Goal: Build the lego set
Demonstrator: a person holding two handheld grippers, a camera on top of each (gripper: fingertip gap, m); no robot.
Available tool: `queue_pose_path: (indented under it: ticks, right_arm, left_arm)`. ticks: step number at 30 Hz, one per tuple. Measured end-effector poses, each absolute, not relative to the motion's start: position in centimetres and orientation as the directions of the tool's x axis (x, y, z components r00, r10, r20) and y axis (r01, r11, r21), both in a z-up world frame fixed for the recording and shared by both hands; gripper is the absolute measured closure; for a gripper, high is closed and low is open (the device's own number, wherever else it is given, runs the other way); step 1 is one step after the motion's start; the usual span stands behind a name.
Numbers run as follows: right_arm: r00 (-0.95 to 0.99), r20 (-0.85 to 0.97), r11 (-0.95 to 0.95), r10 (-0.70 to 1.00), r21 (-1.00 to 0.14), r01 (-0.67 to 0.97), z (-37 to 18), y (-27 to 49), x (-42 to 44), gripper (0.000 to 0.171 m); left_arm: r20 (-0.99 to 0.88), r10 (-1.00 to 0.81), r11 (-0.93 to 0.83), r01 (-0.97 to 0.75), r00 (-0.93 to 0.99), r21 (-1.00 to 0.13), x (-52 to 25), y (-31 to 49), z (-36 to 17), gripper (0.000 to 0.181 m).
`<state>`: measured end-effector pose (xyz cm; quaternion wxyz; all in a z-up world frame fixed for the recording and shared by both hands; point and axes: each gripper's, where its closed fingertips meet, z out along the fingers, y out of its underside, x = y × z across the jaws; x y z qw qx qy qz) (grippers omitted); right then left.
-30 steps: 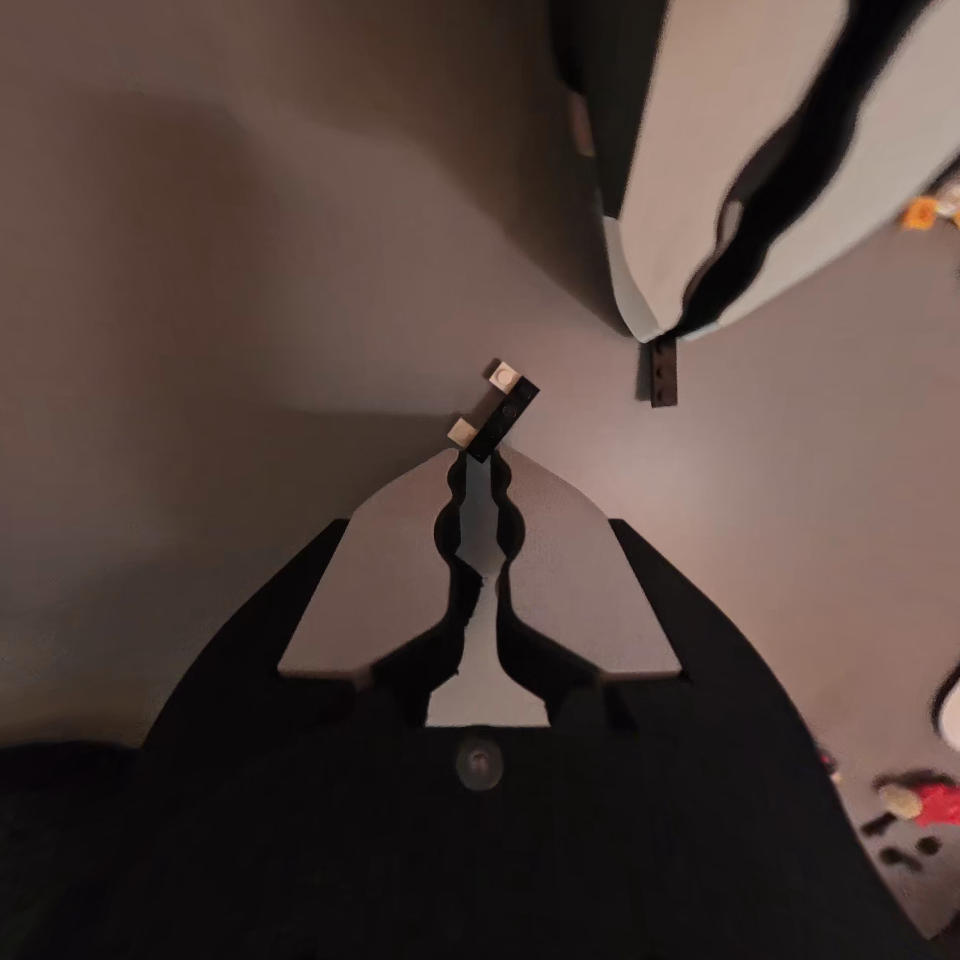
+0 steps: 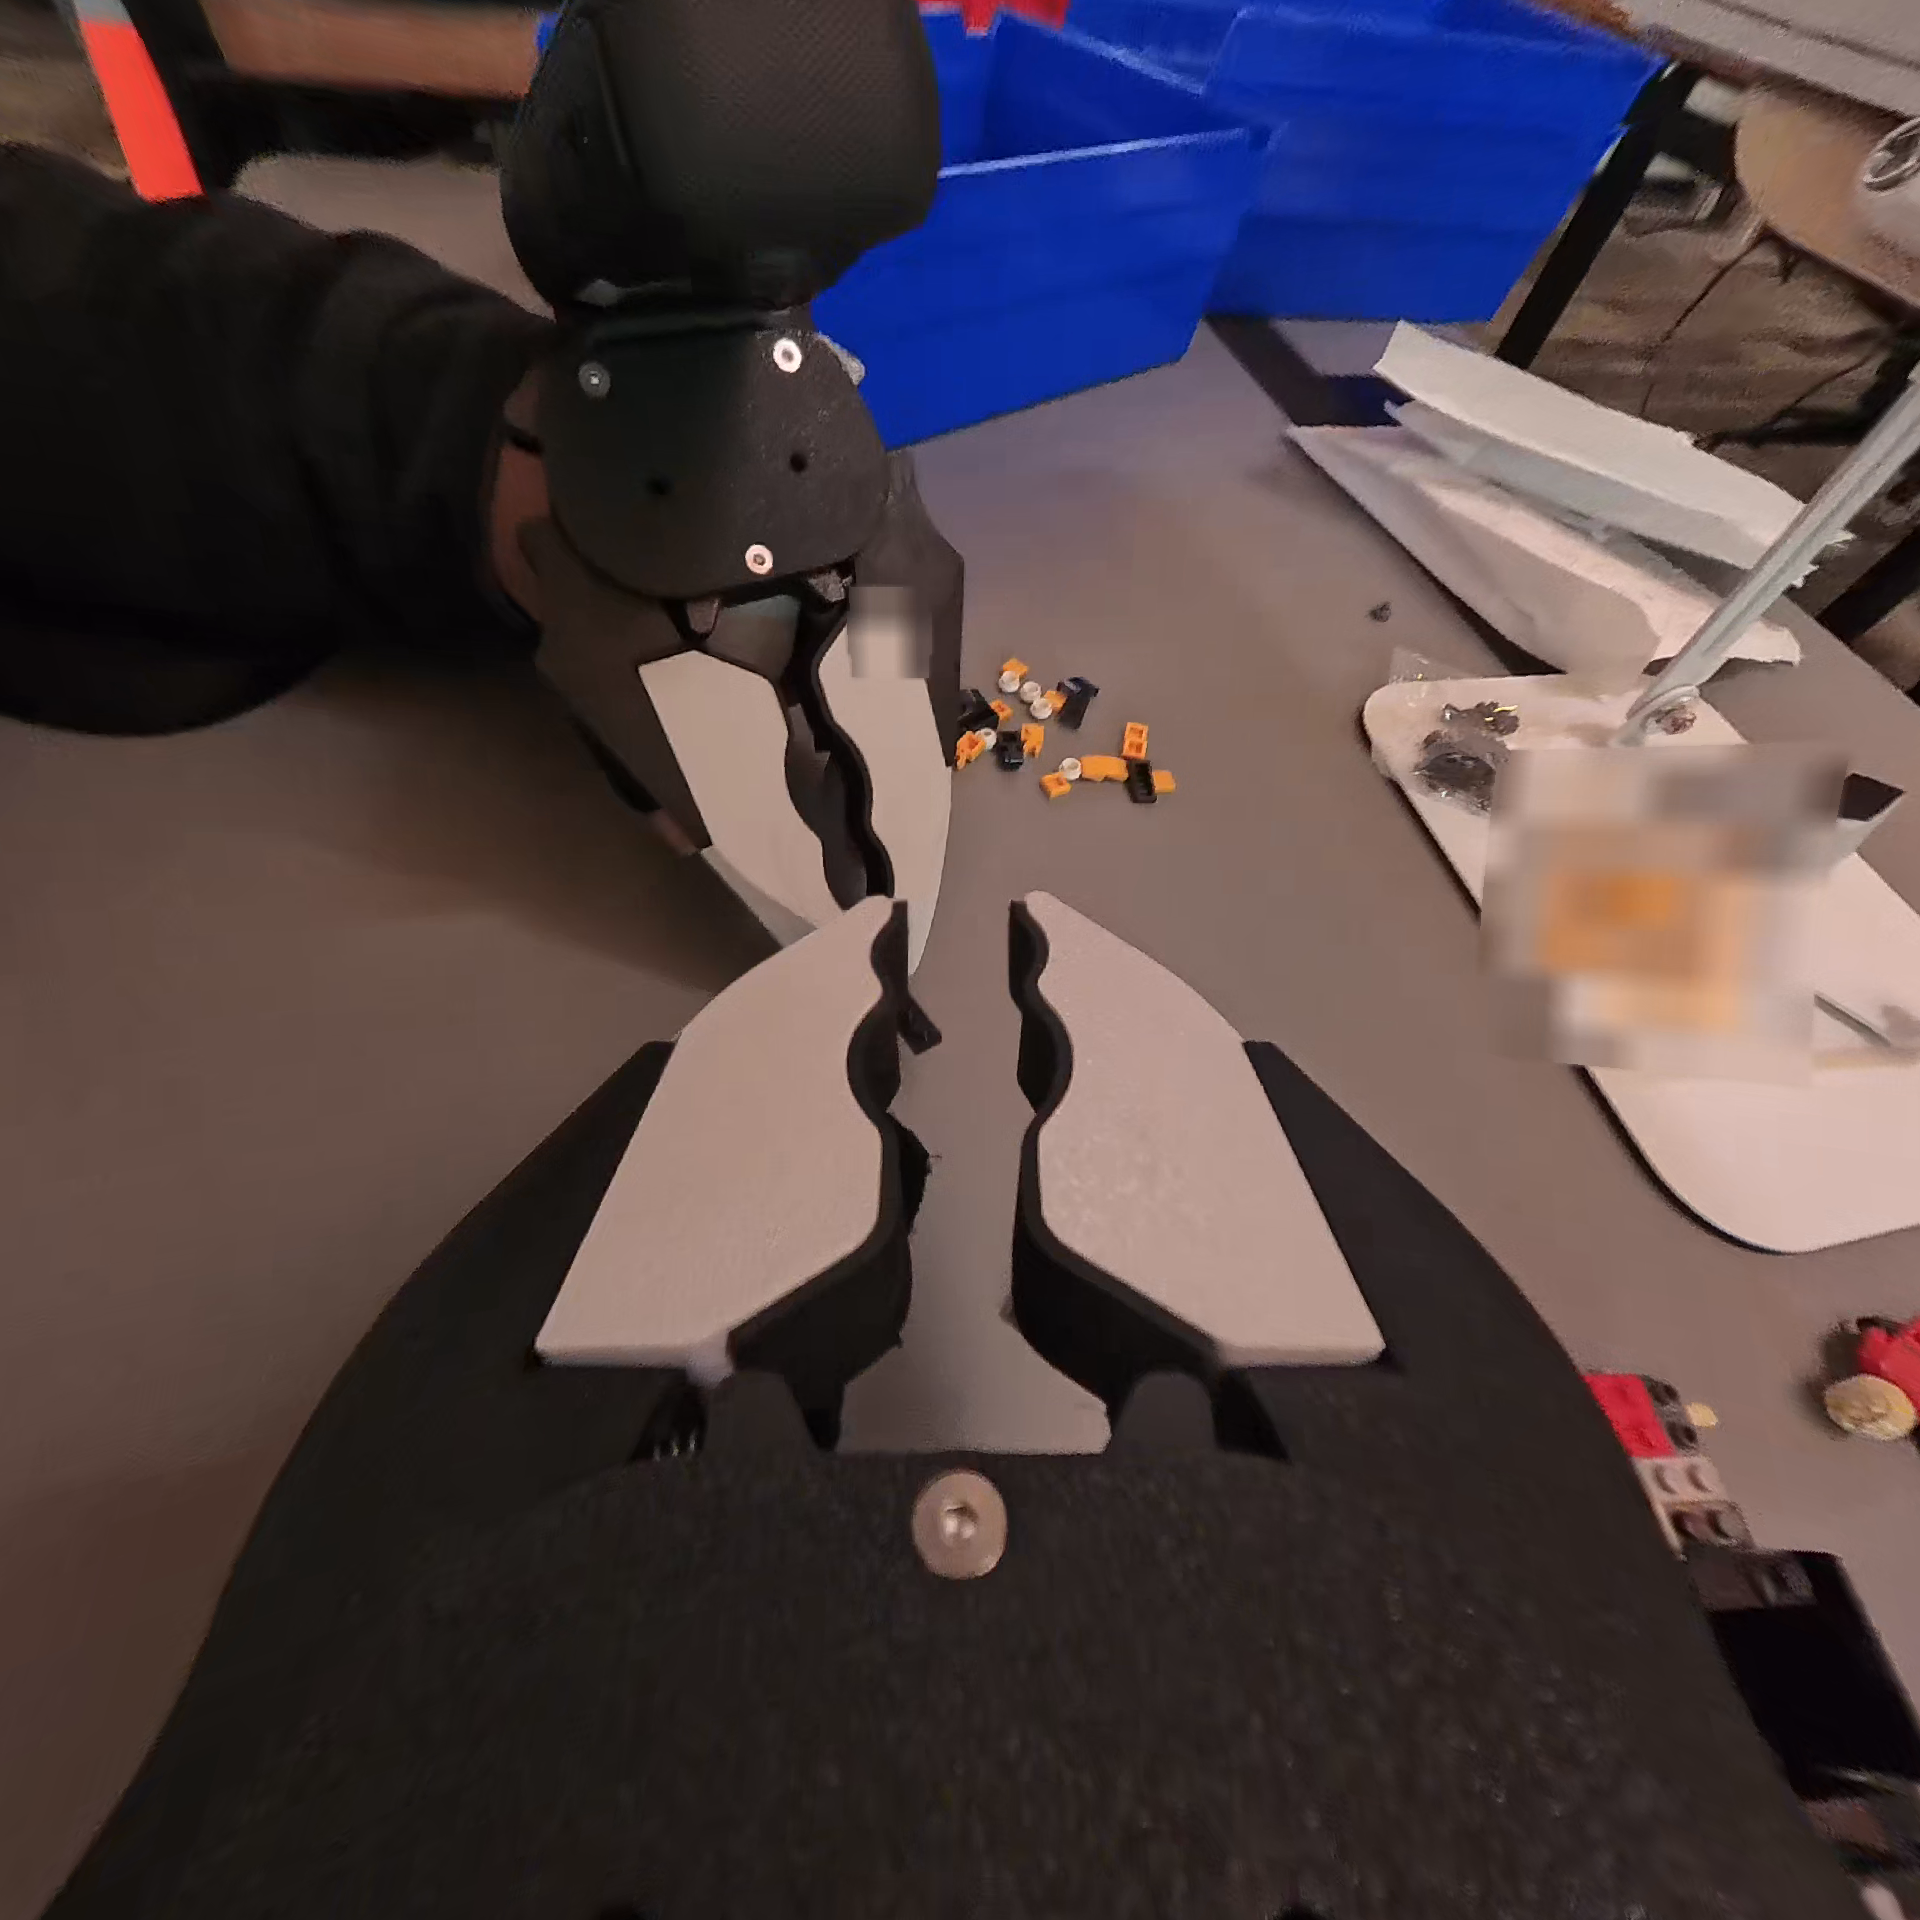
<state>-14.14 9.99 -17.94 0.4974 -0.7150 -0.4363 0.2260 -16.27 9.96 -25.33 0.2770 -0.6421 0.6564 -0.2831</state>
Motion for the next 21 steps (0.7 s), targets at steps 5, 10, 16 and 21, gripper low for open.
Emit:
queue_pose_path:
  ticks: [5, 10, 16, 21]
  right_arm:
    - [0.534, 0.083, -0.131, 0.842, -0.927, 0.351, -18.6, 10.1, -13.7, 0.153]
    - [0.533, 0.051, -0.143, 0.844, -0.938, 0.317, -19.0, 10.0, -13.7, 0.153]
    - [0.532, 0.076, -0.129, 0.844, -0.932, 0.338, -19.4, 10.1, -13.6, 0.153]
    - [0.518, 0.084, -0.139, 0.852, -0.916, 0.377, -20.4, 10.0, -13.7, 0.152]
  left_arm:
    - [-0.003, -0.999, 0.026, -0.692, -0.034, -0.721, -16.2, 9.7, -25.9, 0.174]
    - [-0.027, -0.998, 0.053, -0.698, -0.048, -0.714, -16.2, 9.7, -26.1, 0.173]
    - [-0.040, -0.997, 0.071, -0.681, -0.061, -0.729, -16.1, 9.7, -25.8, 0.174]
    - [-0.037, -0.996, 0.081, -0.654, -0.080, -0.752, -15.9, 9.3, -25.3, 0.174]
